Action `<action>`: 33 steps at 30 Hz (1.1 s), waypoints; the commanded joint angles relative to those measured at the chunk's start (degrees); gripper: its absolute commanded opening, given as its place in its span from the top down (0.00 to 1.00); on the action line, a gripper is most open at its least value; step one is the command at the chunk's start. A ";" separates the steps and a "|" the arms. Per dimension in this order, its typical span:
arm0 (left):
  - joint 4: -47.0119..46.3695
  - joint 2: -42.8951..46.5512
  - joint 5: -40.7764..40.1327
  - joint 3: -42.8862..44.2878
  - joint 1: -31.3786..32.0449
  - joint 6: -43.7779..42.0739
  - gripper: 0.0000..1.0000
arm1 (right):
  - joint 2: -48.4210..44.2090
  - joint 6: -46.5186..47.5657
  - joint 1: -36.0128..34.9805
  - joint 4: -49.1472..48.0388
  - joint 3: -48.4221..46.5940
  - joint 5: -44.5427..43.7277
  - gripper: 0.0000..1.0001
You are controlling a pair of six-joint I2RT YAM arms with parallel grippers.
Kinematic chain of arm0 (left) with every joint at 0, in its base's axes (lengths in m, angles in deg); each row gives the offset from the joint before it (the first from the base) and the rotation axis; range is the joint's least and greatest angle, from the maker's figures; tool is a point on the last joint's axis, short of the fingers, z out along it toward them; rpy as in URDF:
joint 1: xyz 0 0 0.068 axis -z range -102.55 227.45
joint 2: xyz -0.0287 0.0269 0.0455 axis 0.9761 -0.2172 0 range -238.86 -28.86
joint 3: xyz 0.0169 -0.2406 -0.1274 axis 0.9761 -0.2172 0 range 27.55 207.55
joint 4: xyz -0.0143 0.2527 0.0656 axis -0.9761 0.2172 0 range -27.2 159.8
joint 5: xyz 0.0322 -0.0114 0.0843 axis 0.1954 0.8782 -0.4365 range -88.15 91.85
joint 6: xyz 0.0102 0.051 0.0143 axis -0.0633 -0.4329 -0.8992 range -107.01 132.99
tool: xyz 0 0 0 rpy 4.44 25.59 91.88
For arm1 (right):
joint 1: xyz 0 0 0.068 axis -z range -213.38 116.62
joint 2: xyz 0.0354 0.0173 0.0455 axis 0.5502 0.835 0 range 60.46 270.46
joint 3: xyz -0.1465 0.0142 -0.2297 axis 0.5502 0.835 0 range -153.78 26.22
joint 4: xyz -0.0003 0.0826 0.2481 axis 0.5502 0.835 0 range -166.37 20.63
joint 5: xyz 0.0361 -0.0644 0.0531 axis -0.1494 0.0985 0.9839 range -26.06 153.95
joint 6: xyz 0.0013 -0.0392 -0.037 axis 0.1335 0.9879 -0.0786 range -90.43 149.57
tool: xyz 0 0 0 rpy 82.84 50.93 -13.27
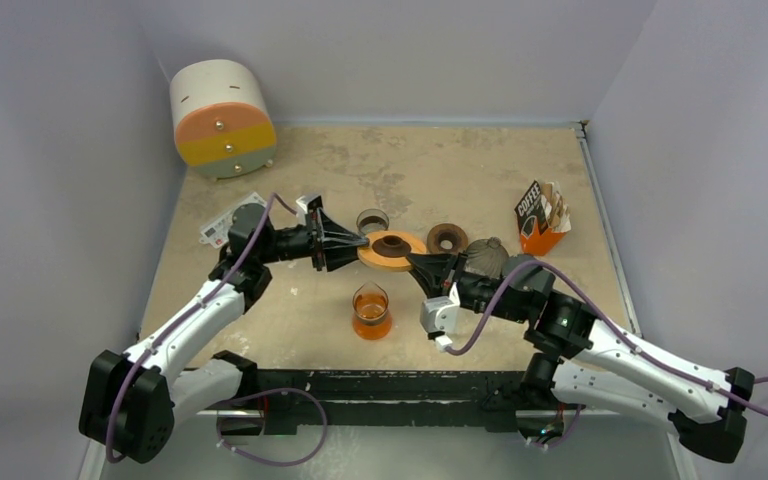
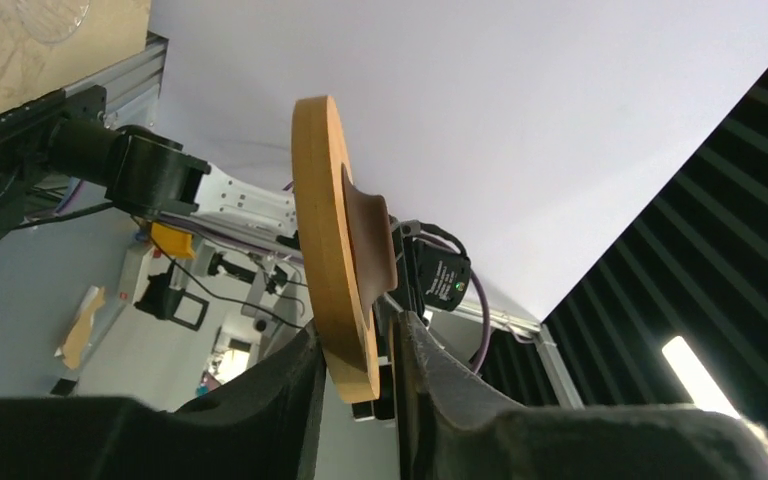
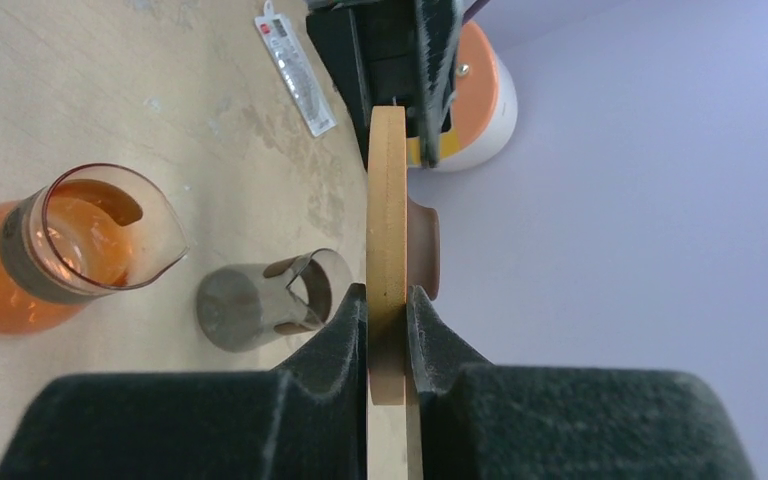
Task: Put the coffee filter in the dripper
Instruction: Adjust the dripper holder.
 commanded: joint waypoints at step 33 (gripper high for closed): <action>64.95 4.38 -12.17 33.09 0.15 -66.83 0.42 | 15.49 -71.71 12.30 22.11 -24.92 -3.21 1.00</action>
